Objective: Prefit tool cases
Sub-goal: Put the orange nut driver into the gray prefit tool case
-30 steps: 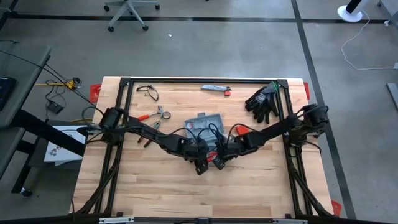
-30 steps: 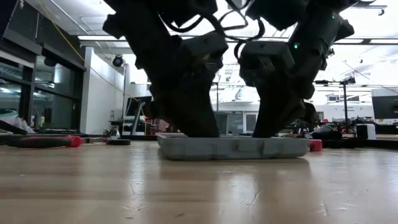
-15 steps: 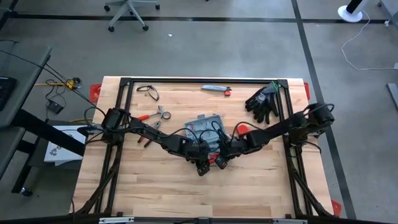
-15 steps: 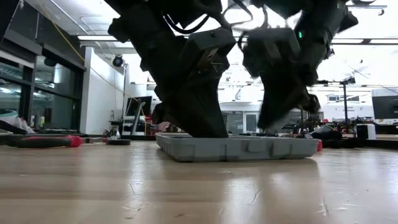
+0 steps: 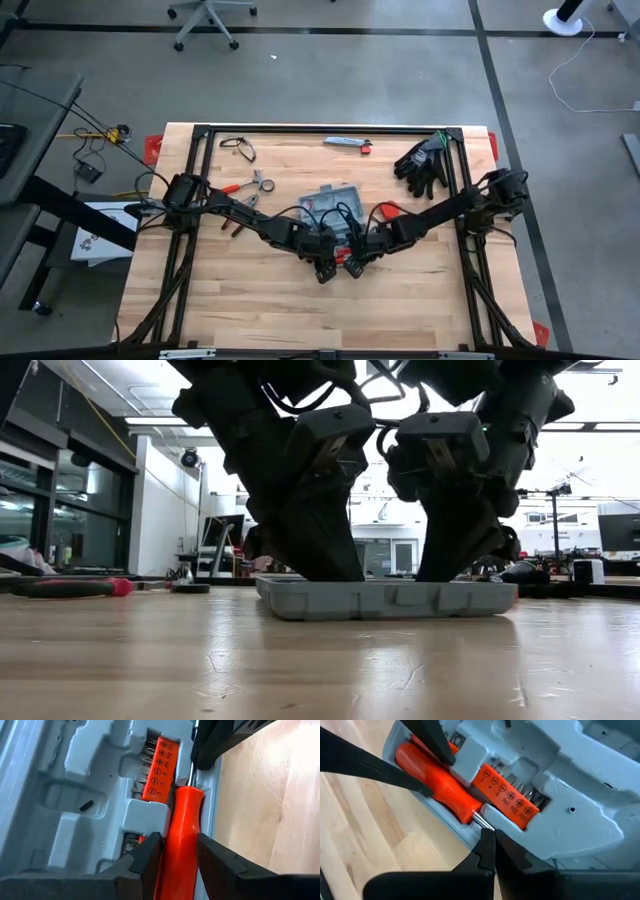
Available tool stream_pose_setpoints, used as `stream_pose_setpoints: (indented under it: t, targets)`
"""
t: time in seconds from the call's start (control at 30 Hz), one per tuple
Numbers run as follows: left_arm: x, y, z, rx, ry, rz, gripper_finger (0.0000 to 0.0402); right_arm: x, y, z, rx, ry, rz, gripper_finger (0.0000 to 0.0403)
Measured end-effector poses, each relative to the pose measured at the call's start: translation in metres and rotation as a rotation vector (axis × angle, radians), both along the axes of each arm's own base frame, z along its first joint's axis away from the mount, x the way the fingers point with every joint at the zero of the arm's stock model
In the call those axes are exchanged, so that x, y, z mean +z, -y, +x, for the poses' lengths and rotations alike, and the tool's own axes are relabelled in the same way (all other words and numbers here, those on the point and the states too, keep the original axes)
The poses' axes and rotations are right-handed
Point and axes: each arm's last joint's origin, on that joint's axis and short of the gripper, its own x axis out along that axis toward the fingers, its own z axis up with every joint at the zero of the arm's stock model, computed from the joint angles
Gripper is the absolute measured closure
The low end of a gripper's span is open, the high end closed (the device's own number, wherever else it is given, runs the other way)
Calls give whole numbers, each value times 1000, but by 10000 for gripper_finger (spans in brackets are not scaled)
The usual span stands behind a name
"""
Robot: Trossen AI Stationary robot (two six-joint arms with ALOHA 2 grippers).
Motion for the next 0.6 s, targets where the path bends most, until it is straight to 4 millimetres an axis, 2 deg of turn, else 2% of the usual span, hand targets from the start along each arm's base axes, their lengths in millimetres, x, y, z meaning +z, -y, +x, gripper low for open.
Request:
stream_pose_setpoints:
  t: [0.1,0.23,0.3,0.47,0.6]
  targets:
    - [0,0,0,2,5,-3,282,11,0,-4,-16,28,-22,403]
    - [0,1,0,12,5,-8,282,35,1,-7,-46,124,-42,403]
    - [0,1,0,15,7,-8,282,39,2,-8,-48,136,-50,403]
    - [0,1,0,17,7,-8,282,33,2,-7,-44,120,-58,403]
    - [0,0,0,17,6,-11,282,11,-1,-4,-13,37,-46,403]
